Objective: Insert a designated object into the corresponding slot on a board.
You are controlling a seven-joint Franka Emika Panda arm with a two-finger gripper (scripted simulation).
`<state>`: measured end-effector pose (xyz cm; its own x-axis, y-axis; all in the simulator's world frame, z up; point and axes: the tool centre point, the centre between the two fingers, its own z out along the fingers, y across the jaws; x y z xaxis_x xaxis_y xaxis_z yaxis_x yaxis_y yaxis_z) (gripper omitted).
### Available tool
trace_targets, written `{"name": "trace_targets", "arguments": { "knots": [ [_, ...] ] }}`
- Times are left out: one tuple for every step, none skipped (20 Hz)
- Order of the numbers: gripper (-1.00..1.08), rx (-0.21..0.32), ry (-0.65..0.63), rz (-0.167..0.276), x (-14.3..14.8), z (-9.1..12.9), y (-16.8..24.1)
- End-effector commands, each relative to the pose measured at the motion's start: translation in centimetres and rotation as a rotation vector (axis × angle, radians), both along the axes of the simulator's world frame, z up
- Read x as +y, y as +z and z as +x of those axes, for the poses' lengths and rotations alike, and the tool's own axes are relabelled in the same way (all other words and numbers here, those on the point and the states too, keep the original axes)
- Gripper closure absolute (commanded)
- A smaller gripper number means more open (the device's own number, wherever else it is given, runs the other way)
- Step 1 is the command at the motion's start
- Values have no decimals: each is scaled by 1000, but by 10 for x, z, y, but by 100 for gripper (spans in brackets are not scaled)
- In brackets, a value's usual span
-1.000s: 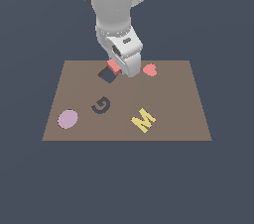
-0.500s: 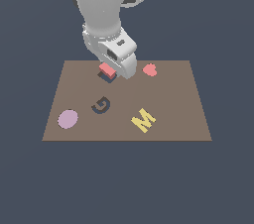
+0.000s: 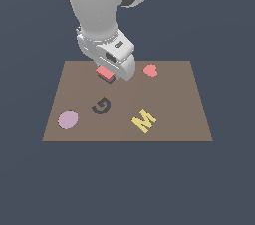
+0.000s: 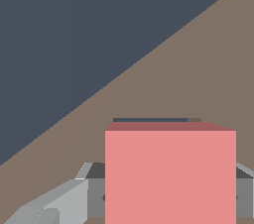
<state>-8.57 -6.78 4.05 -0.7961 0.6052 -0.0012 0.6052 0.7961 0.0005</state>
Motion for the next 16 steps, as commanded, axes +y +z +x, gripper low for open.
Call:
{"name": "trace_targets", "arguments": {
  "knots": [
    [108,0,11,0,-1,1,0],
    [108,0,12,0,-1,2,0],
    [108,0,12,0,-1,2,0],
    [108,0,11,0,0,1,0],
    [108,0,8,0,0,1,0],
    [108,0,5,0,0,1,0],
    [108,0,3,0,1,1,0],
    [108,0,1,0,1,1,0],
    [108,0,0,0,1,0,0],
    [108,0,3,0,1,0,0],
    [108,0,3,0,1,0,0],
    [108,0,3,0,1,1,-2],
    [108,0,2,0,1,0,-4],
    [108,0,2,0,1,0,-6],
    [108,0,1,0,1,0,-8],
    [108,0,1,0,1,0,-10]
  ]
}}
